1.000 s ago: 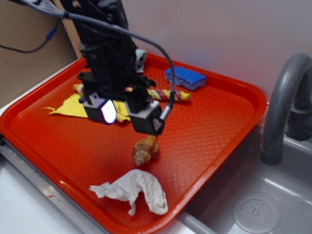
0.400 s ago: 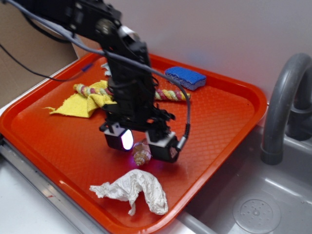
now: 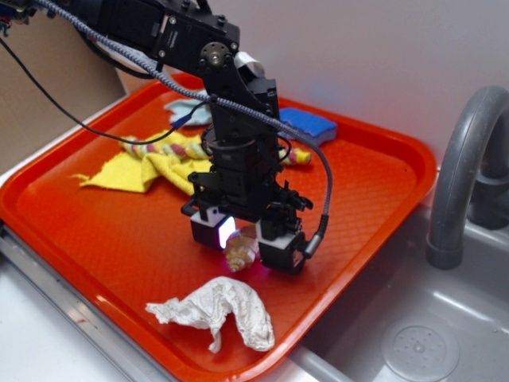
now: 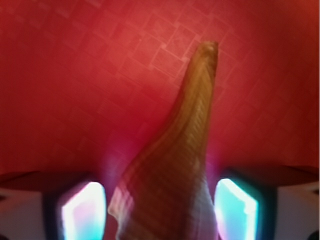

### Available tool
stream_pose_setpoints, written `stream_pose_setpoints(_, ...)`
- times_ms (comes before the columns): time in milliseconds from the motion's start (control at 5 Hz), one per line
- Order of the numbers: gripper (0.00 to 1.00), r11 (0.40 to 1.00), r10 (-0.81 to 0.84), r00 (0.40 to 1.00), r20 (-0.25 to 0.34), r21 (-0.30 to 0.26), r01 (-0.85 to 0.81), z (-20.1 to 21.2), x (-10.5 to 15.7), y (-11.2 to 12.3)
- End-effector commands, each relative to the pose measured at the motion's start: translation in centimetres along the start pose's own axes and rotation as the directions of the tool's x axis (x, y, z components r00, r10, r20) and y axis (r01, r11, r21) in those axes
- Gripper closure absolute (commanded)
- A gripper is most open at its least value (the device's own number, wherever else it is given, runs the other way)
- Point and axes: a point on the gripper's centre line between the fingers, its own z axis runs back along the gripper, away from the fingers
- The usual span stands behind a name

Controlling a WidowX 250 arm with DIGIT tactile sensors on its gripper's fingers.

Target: Grab the shell.

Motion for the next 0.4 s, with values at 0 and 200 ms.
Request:
stream_pose_setpoints(0, 1.00, 0.991, -0.121, 0.990, 0.076, -0.051, 0.125, 4.9, -0.5, 1.1)
stream_pose_setpoints(200, 1.00, 0.973, -0.163, 0.969, 0.187, -0.135, 0.190, 10.1, -0.6, 6.1)
